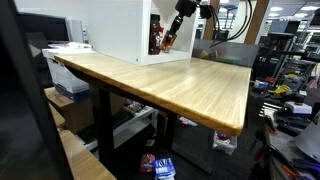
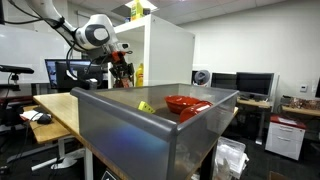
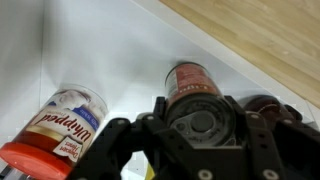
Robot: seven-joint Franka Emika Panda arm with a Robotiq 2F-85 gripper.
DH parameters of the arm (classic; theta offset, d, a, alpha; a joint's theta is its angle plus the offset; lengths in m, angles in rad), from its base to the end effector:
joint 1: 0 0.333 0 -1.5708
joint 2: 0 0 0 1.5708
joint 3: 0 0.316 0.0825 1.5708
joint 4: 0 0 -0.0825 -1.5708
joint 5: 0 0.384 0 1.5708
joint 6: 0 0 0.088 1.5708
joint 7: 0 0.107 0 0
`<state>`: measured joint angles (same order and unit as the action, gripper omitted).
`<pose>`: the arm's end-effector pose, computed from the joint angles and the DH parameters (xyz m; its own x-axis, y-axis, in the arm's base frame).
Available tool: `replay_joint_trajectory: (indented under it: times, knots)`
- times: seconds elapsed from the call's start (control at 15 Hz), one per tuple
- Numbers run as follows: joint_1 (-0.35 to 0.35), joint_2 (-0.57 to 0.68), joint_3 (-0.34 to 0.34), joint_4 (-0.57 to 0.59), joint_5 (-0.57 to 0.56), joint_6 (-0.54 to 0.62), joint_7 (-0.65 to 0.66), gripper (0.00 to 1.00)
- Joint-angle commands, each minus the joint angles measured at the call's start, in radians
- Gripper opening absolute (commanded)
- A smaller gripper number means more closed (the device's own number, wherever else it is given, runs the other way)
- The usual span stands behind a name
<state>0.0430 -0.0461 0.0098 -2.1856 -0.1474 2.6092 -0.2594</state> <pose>0.5617 0.0329 0.4594 0.8157 0.4198 0.3980 0.3522 -0.9062 0.2341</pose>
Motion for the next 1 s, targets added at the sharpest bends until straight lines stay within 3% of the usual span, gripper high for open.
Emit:
replay_joint_trajectory:
  times: [0.0,0.2,0.4,0.73,0.93]
  knots:
    - [-0.010,0.052,0.002,0.035,-0.042,0.031,-0.021,0.84]
    - [-0.011,0.073,0.001,0.051,-0.057,0.032,-0.020,0.96]
    - [-0.011,0.092,0.001,0.061,-0.065,0.036,-0.018,1.00]
    - [-0.012,0.111,-0.001,0.067,-0.074,0.077,0.005,1.00]
    - [-0.013,0.108,-0.011,0.058,-0.079,0.135,0.091,1.00]
